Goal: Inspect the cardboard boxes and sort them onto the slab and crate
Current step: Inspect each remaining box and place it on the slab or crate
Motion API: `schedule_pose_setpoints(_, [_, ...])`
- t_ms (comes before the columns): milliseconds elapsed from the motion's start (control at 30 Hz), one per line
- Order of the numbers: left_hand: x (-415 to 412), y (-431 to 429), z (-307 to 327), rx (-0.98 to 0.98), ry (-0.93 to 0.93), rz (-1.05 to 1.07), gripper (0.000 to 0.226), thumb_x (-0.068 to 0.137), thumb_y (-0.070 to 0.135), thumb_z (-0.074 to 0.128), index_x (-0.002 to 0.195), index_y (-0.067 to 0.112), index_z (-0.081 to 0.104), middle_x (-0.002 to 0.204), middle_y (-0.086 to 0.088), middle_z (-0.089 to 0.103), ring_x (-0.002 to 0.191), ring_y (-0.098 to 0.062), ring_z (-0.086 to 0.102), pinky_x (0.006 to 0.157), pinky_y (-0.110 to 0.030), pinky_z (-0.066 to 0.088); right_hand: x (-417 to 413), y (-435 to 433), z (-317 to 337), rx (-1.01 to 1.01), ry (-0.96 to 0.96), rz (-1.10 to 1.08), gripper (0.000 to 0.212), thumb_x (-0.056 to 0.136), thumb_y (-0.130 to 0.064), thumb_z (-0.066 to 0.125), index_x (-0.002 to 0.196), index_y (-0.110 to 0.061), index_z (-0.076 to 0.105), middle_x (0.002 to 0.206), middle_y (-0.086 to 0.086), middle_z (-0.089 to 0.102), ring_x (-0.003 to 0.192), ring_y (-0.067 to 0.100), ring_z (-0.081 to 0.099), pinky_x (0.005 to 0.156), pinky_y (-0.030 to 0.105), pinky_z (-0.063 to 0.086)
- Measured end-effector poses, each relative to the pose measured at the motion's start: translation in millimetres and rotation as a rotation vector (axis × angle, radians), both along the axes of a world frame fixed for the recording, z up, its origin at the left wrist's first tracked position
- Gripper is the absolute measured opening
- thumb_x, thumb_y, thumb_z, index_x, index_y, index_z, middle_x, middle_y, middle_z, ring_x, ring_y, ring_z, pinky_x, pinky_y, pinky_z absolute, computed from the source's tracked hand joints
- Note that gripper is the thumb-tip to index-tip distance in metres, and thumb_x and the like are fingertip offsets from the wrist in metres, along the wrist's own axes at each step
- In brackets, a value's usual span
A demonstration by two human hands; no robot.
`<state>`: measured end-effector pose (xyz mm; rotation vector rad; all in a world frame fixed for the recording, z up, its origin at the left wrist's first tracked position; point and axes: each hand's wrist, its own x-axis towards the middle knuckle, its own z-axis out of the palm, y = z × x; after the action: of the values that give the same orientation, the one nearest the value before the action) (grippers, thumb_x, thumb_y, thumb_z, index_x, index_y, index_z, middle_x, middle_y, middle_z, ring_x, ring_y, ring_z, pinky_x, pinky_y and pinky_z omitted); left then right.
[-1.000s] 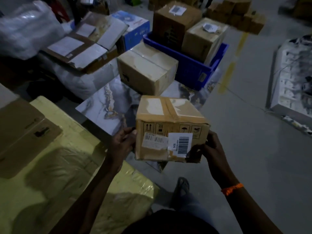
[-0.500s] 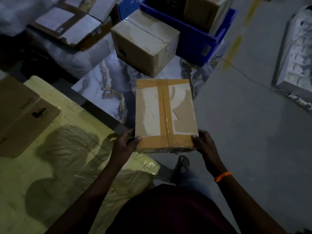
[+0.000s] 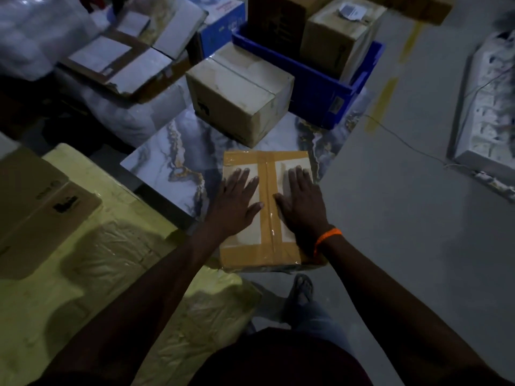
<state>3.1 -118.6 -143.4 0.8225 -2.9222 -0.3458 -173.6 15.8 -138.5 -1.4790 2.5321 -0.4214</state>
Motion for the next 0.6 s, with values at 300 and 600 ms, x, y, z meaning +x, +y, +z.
schedule_pose_setpoints(300, [-24,-20,-12,-0.052,-0.055,0.039,0.072,0.101,0.061,0.017,0.16,0.02,0.022,0.168,-0.011,0.014,0.155,-0.031,0.013,0.122,-0.055,0.011,-14,-30,-12,0.109,0.11,0.049,0.078,0.104,-0.06,0.015,0.165,-0.012,0.011,0.173,0.01,0.003,0.16,0.023,0.0,0.127,0.049,-0.002])
schedule_pose_setpoints(600, [-25,-16,-5,-0.029,-0.064,0.06,0.076,0.098,0.061,0.01,0.161,0.02,0.02,0.169,-0.011,0.012,0.156,-0.029,0.01,0.123,-0.052,0.005,-17,-33,-13,0.153,0.078,0.053,0.073,0.108,-0.057,0.018,0.165,-0.014,0.006,0.173,0.009,-0.002,0.16,0.023,-0.005,0.128,0.049,-0.003])
